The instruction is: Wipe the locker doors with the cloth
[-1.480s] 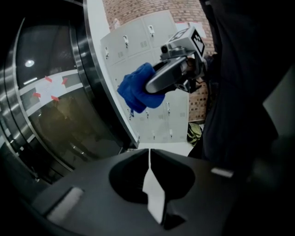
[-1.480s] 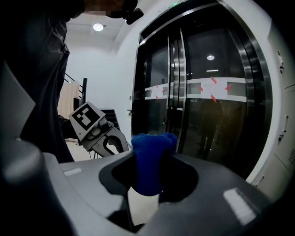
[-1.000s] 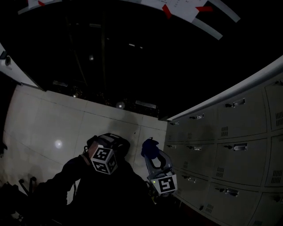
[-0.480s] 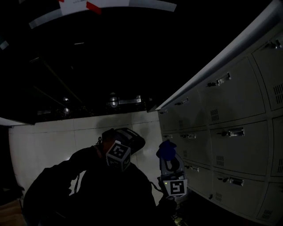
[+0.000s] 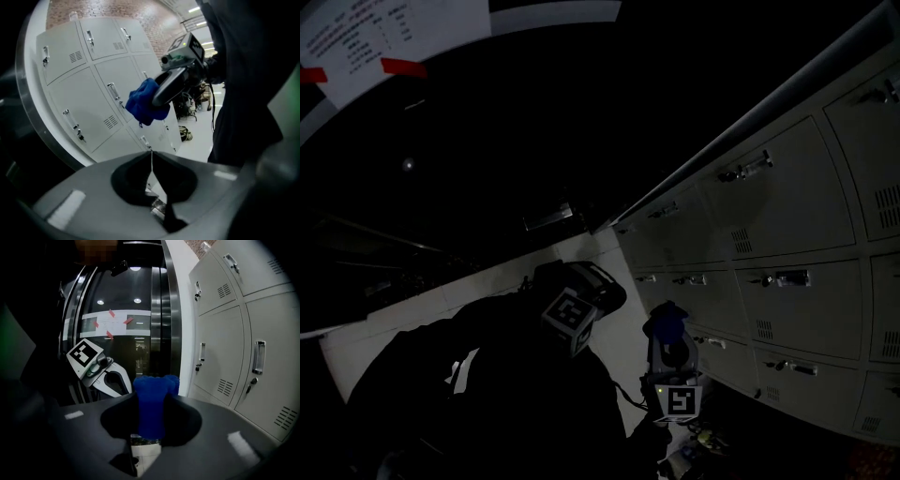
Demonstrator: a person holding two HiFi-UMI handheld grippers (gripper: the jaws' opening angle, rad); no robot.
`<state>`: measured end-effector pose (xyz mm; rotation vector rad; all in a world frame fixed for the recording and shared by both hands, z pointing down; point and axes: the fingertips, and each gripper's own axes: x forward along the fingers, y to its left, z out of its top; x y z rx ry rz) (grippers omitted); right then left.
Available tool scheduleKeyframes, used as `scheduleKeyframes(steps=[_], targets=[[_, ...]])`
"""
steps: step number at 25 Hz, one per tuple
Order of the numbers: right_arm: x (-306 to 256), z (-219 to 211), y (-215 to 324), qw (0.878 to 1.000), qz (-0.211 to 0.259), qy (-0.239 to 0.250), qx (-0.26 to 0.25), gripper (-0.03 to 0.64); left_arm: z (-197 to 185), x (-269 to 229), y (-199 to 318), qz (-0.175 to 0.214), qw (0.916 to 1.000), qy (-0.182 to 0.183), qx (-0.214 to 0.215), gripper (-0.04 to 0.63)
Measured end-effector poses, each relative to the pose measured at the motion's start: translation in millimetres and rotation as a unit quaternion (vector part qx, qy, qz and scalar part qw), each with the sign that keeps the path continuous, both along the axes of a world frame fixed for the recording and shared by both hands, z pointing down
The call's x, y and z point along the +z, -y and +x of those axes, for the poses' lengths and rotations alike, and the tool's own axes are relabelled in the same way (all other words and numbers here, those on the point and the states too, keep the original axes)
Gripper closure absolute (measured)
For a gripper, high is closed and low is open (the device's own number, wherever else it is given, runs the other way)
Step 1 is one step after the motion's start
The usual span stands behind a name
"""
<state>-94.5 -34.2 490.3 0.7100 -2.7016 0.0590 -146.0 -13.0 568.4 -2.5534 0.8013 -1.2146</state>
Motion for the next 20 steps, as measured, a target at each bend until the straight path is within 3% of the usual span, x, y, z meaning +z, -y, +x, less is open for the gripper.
scheduleKeyframes(steps=[6, 11, 20], targets=[[-11, -22, 7, 0.998, 0.024, -0.016, 0.061, 0.502, -30, -12, 20, 0.015, 0.9981, -0.010, 0.059, 0.592], [-25, -8, 18, 0.989, 0.039, -0.021, 0.141, 0.502, -15, -15, 44, 0.038, 0.9907, -0.020, 0.129, 0.592], [-43, 46, 41, 0.964, 0.080, -0.050, 0.247, 0.502, 21, -28, 71, 0.058, 0.9739, -0.028, 0.218, 0.592]])
